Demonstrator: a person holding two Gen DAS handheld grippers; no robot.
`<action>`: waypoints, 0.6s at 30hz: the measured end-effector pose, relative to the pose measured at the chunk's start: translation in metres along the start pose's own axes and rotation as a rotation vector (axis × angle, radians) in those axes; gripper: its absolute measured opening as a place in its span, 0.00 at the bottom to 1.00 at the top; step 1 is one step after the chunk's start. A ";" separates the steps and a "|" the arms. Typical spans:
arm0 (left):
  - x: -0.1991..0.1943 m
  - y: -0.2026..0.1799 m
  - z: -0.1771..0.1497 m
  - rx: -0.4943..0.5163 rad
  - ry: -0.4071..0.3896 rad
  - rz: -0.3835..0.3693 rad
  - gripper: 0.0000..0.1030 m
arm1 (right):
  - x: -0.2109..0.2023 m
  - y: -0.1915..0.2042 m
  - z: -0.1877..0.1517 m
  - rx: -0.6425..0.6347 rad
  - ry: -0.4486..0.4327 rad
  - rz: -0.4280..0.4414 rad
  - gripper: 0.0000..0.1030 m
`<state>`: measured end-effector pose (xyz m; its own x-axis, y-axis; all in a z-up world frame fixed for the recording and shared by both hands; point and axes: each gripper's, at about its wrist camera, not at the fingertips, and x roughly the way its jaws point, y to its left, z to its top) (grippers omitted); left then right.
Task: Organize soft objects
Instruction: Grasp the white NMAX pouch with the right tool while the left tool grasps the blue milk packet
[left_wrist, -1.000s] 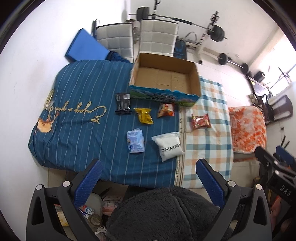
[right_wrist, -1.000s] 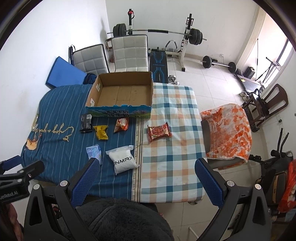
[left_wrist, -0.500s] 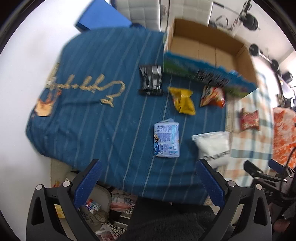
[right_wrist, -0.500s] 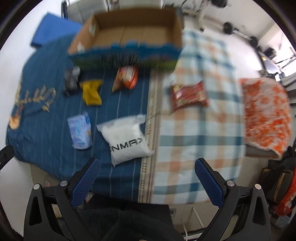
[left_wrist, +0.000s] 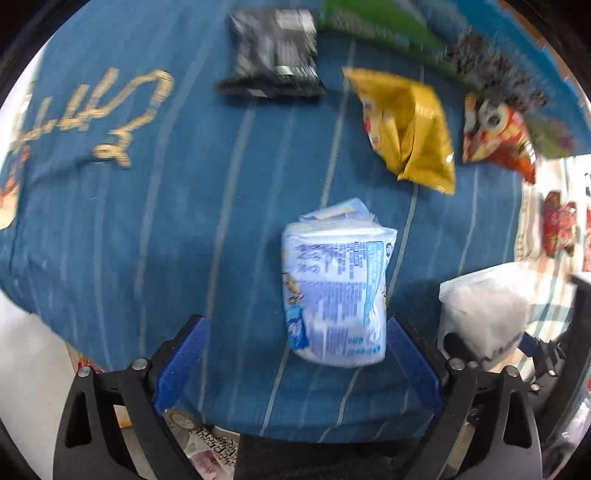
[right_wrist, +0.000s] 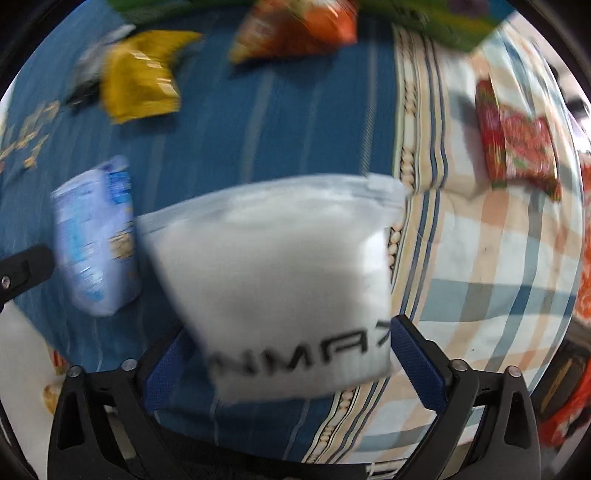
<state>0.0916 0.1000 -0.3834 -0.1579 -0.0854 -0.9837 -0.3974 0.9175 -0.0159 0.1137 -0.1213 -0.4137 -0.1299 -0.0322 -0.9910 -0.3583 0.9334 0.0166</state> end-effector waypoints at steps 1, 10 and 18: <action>0.007 -0.002 0.002 0.003 0.010 0.007 0.95 | 0.004 -0.004 0.001 0.023 0.008 0.020 0.93; 0.031 -0.015 0.001 -0.008 0.011 -0.074 0.55 | 0.007 -0.039 -0.011 0.156 0.028 0.065 0.85; 0.001 -0.044 -0.024 0.014 -0.070 -0.003 0.41 | 0.002 -0.050 -0.027 0.166 0.042 0.103 0.77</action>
<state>0.0870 0.0506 -0.3796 -0.0931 -0.0612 -0.9938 -0.3849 0.9227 -0.0208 0.1058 -0.1774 -0.4130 -0.1973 0.0553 -0.9788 -0.1838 0.9786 0.0923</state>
